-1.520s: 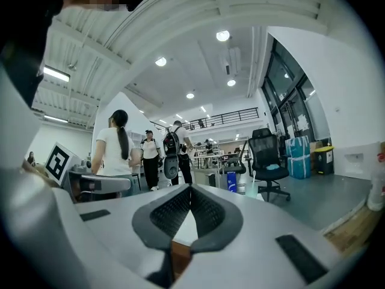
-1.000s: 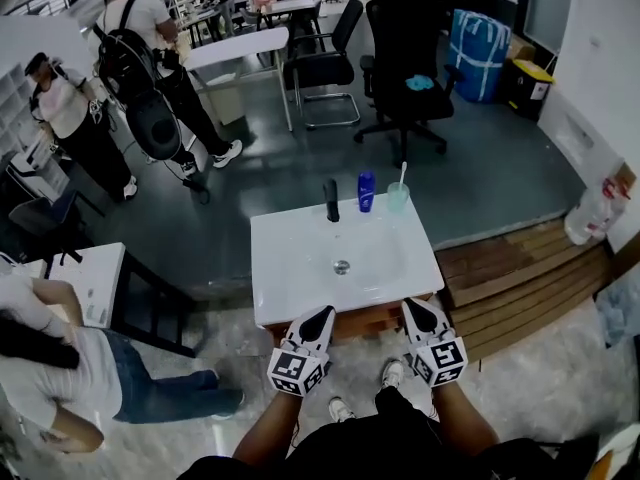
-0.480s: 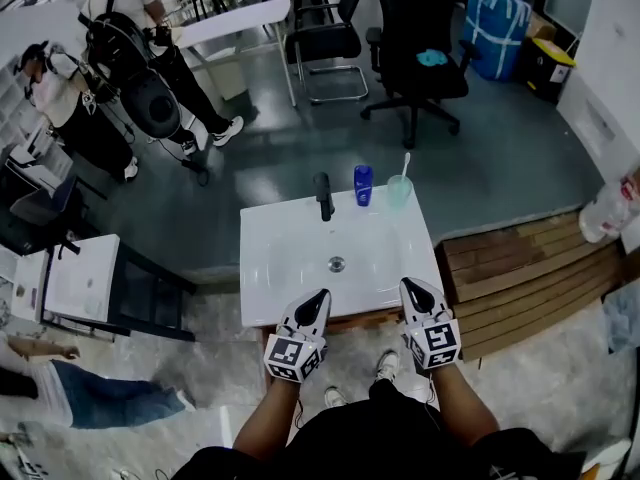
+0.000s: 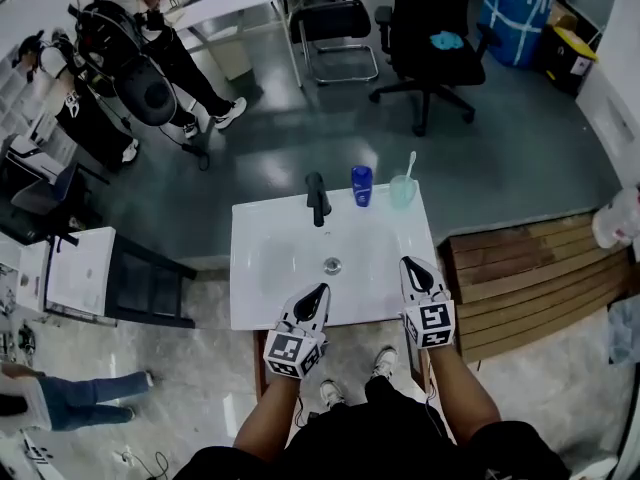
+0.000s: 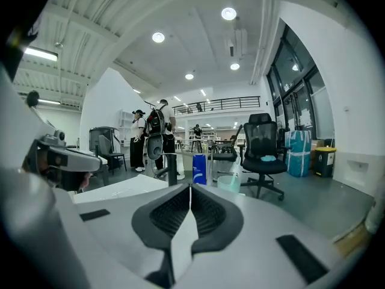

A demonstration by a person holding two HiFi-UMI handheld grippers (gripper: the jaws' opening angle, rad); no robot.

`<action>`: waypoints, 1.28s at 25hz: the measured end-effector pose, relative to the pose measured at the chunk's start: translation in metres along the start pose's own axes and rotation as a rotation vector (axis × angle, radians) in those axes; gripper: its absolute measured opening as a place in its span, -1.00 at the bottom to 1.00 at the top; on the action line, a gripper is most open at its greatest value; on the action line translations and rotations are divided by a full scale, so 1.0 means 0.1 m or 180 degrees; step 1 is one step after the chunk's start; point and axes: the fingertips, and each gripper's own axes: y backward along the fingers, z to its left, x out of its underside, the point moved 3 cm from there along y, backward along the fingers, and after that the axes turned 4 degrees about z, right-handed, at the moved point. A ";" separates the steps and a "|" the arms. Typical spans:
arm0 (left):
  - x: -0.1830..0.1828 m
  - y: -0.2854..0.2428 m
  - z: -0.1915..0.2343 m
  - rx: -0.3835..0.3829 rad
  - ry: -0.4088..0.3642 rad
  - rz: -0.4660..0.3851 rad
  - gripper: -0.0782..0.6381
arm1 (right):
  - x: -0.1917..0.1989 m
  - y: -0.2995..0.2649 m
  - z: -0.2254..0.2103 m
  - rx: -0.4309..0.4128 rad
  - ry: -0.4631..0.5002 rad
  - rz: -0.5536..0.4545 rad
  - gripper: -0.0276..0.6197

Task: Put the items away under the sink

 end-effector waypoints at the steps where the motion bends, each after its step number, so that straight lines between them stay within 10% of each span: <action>1: 0.00 -0.05 0.00 -0.0012 -0.0002 0.0018 -0.72 | -0.01 -0.08 -0.07 0.0018 -0.0019 0.0001 -0.85; 13: -0.01 -0.35 0.03 -0.0213 0.0028 0.0164 -0.72 | 0.09 -1.04 -0.79 0.0250 -0.0145 0.0297 -0.08; 32: 0.17 -0.30 0.16 -0.0476 0.0036 0.0313 -0.72 | 0.39 -2.15 -1.18 0.0241 -0.0206 0.0726 0.35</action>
